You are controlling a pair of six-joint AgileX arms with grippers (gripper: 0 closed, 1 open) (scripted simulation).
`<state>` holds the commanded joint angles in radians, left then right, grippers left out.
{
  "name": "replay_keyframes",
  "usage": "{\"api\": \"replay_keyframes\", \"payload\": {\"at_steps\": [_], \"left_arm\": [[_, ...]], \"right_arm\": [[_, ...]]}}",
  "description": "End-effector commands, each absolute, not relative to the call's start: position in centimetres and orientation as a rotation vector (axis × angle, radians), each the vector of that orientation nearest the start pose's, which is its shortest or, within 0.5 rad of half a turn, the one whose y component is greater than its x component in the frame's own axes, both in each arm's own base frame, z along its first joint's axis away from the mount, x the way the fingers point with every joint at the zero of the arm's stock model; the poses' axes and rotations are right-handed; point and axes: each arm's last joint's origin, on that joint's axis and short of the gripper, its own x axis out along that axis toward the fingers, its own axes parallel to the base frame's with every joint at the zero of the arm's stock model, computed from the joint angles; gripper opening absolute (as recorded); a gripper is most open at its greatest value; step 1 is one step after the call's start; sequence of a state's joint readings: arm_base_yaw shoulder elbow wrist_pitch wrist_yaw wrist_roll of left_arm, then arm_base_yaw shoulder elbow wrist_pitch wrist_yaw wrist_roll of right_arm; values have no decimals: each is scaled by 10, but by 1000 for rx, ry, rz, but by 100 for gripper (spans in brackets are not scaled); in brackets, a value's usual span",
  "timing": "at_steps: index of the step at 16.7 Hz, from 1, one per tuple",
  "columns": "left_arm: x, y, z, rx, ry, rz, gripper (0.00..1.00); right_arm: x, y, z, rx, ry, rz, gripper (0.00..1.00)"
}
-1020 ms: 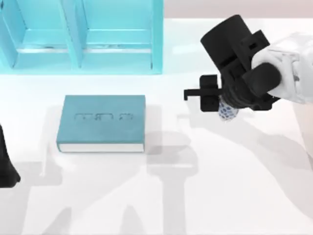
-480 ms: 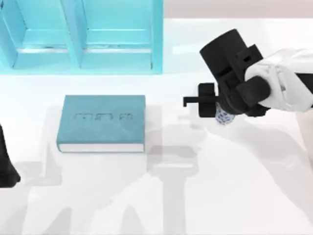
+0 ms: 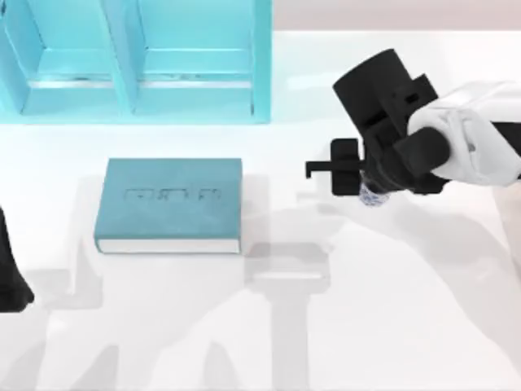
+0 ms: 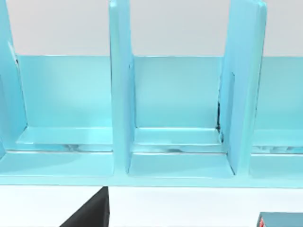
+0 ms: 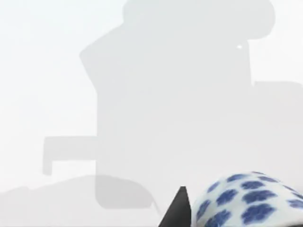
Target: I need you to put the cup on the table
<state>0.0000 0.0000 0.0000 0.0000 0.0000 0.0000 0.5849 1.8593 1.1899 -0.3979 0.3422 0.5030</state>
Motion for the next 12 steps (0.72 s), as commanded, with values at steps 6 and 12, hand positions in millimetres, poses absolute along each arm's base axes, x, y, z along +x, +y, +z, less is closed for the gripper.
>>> {"api": "replay_keyframes", "payload": {"at_steps": [6, 12], "left_arm": [[106, -1, 160, 0, 0, 0, 100], [106, -1, 160, 0, 0, 0, 100]], "right_arm": [[319, 202, 163, -23, 970, -15, 98], [319, 202, 163, -23, 970, -15, 100]]}}
